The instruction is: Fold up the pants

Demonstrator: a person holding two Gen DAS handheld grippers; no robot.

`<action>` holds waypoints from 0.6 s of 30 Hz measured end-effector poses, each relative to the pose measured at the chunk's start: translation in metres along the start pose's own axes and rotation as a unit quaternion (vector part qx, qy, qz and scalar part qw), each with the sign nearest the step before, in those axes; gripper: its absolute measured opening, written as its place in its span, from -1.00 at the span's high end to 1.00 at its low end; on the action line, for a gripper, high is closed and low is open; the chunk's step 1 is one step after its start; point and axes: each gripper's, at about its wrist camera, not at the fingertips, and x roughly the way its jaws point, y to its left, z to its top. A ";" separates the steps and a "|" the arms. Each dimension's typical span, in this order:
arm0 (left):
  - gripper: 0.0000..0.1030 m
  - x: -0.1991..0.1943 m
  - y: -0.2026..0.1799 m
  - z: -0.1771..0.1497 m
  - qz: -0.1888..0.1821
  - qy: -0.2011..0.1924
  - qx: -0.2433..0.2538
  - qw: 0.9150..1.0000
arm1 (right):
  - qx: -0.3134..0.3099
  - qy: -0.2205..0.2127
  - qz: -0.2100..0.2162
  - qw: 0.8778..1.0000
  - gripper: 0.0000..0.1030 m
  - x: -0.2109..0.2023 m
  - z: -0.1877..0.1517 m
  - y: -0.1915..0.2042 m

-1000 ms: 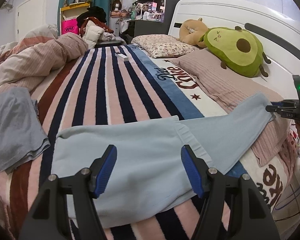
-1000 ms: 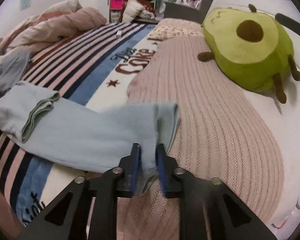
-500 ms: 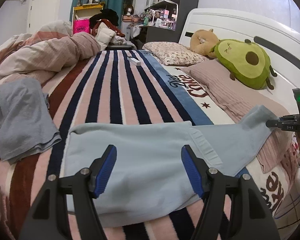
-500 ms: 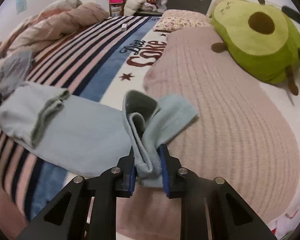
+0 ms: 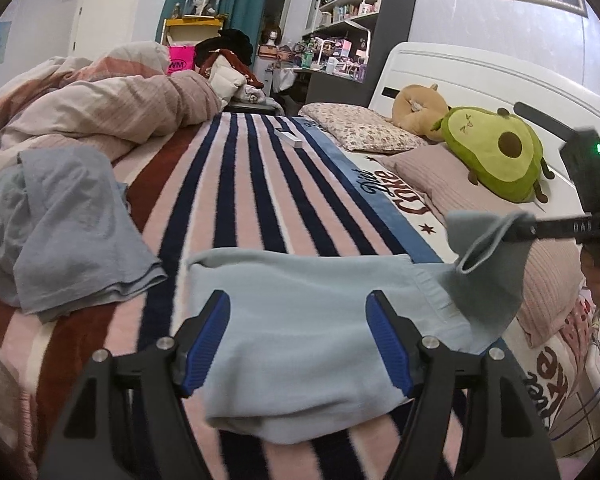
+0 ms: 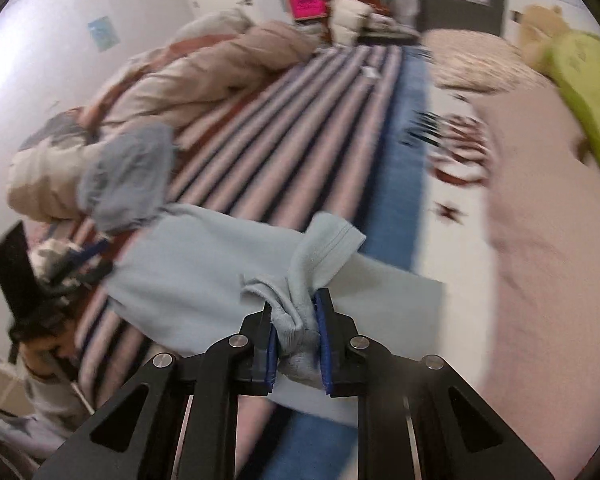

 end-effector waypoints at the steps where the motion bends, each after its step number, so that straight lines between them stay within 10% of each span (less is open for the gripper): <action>1: -0.29 -0.002 0.006 -0.001 0.001 -0.001 -0.001 1.000 | -0.005 -0.004 0.012 1.000 0.79 0.006 0.007 0.015; 11: -0.29 -0.016 0.060 -0.007 0.015 -0.017 -0.034 0.999 | -0.082 -0.038 0.063 0.994 0.79 0.061 0.068 0.144; 18: -0.29 -0.007 0.077 -0.013 0.021 -0.006 -0.045 0.999 | -0.097 0.068 0.092 0.989 0.76 0.145 0.041 0.174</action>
